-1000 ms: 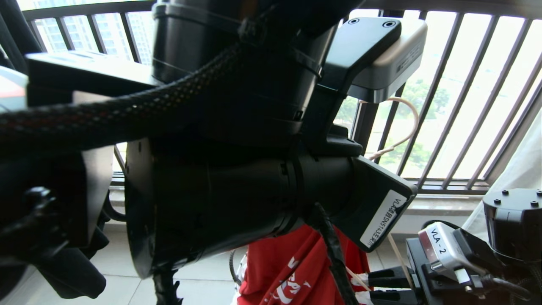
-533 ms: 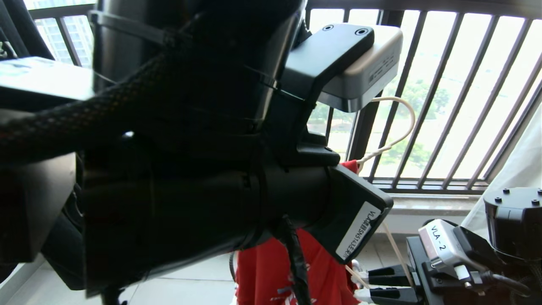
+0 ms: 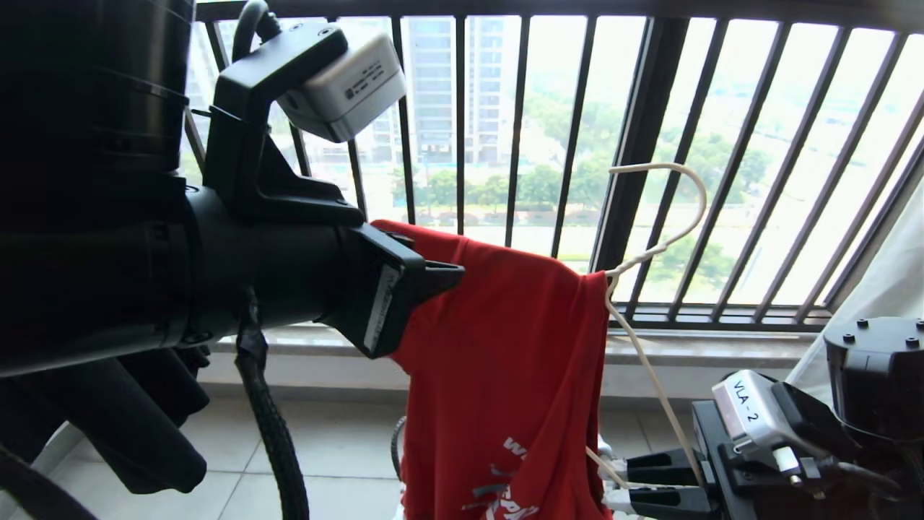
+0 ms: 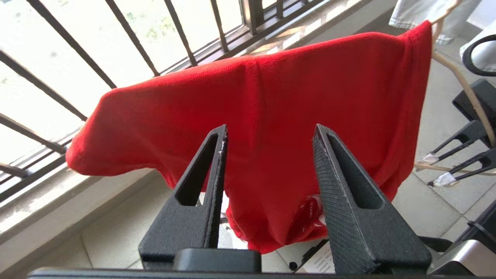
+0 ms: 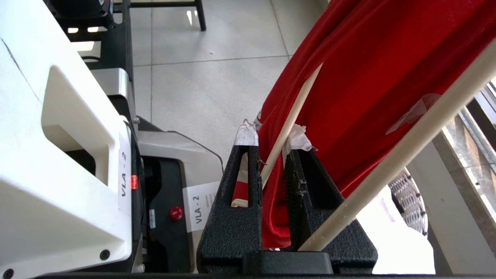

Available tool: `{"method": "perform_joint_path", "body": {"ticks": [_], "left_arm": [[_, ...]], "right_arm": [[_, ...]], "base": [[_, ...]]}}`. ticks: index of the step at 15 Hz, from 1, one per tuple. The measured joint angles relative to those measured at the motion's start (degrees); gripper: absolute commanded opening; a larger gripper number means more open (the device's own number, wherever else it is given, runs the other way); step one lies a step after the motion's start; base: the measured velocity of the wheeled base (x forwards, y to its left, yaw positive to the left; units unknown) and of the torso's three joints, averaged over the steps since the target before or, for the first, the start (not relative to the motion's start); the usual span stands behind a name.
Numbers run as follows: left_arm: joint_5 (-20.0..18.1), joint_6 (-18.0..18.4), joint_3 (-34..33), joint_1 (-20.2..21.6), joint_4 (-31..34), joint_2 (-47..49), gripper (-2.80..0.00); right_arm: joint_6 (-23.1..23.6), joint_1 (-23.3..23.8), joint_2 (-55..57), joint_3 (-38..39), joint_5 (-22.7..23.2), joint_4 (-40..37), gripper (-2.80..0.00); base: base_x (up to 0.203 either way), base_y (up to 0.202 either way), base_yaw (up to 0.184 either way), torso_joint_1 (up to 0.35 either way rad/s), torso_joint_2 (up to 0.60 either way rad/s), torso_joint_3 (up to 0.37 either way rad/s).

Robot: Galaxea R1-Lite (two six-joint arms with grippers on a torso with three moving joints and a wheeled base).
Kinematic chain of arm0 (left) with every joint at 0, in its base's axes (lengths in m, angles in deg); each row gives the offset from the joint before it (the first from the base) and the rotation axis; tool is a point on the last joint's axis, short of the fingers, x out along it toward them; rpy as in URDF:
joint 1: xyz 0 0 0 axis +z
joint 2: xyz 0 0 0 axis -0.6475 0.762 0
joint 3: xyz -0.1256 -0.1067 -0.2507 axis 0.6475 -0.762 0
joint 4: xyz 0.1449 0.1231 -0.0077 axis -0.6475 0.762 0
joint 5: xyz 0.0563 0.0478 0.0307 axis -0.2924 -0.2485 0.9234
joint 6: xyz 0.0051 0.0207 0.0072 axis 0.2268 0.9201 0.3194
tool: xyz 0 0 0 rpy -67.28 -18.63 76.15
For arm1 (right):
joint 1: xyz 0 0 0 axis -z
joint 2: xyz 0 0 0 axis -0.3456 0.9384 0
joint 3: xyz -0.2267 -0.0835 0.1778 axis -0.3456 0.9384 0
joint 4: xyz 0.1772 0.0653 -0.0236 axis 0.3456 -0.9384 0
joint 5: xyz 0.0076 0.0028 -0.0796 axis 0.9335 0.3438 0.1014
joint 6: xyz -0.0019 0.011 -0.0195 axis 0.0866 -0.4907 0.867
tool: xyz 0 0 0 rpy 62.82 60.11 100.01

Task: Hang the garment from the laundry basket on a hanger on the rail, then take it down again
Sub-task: Hang the clothes on the clothes rack

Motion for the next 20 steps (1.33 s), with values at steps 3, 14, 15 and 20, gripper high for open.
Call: {"method": "perform_joint_path", "body": {"ticks": [3,14,15,20], "left_arm": [[-3.02,3.33,-0.12,7.98,3.16,-1.58,-2.8],[-13.89,12.91,1.21,33.61,0.99,-3.23,-2.8],[-15.44,13.18,1.41,34.56,0.99,-3.4,-2.8],[-20.17,19.98,3.44,35.49,4.98,-4.47,-2.8]], "right_arm": [[-2.16,-0.44,-0.05,-0.87,0.03,-0.17,-2.8],[-3.5,-8.13,8.46,-13.39,-1.56,-0.73,-2.8],[-3.26,-8.72,8.79,-13.51,-1.92,-0.71,-2.8],[0.23,-11.03,9.02,-12.32,-2.1,-0.61,-2.8]], "base": [[0.0,0.0,0.0,0.0,0.0,0.0],[0.0,0.0,0.0,0.0,0.0,0.0],[0.0,0.0,0.0,0.0,0.0,0.0],[0.0,0.0,0.0,0.0,0.0,0.0]]}}
